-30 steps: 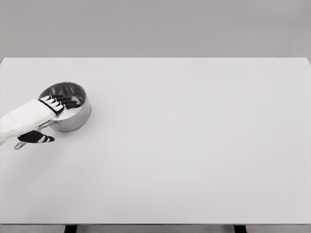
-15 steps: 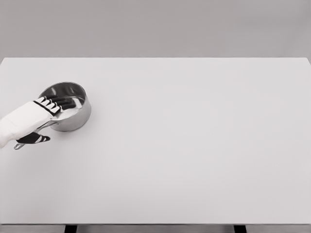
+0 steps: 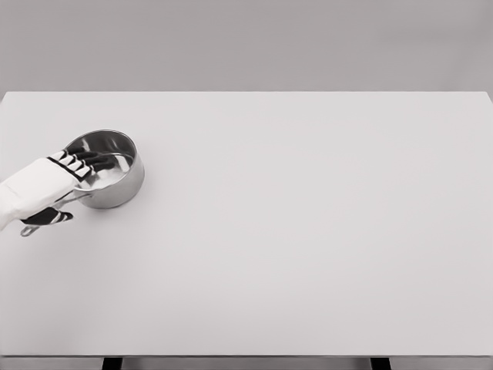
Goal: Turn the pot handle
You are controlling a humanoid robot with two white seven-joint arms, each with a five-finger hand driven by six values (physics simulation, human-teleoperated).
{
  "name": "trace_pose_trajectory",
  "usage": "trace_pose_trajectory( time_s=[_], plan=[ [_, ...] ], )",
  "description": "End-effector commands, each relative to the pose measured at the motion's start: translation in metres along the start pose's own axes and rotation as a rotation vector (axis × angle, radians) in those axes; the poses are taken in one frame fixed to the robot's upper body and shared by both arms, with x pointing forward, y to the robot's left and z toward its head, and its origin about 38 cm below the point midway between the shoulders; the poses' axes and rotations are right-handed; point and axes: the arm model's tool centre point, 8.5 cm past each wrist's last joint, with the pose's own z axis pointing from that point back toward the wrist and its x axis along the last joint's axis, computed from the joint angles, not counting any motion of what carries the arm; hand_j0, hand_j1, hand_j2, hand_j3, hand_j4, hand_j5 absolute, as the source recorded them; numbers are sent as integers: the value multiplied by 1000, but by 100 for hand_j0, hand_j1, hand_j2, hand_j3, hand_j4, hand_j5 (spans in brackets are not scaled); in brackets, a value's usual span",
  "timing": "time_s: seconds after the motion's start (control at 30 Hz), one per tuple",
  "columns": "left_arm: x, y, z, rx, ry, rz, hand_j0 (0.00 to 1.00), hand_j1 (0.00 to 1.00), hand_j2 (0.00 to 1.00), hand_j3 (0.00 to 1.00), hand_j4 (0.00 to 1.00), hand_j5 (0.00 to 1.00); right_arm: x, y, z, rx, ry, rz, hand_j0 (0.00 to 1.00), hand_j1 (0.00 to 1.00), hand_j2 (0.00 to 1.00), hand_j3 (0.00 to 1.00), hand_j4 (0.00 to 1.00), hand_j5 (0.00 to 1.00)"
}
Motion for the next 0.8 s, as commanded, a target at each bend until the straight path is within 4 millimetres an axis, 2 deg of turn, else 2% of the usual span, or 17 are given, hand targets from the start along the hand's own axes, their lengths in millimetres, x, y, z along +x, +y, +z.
trace_pose_trajectory(
  time_s=[0.0,0.77],
  plan=[
    [-2,1,1,1,11,-8,100,100,100,100,100,100,0,0,0,0,1,0,100,100,100,100,100,100],
    [-24,2,5,-6,109,-52,100,100,100,100,100,100,0,0,0,0,0,0,100,100,100,100,100,100]
  ],
)
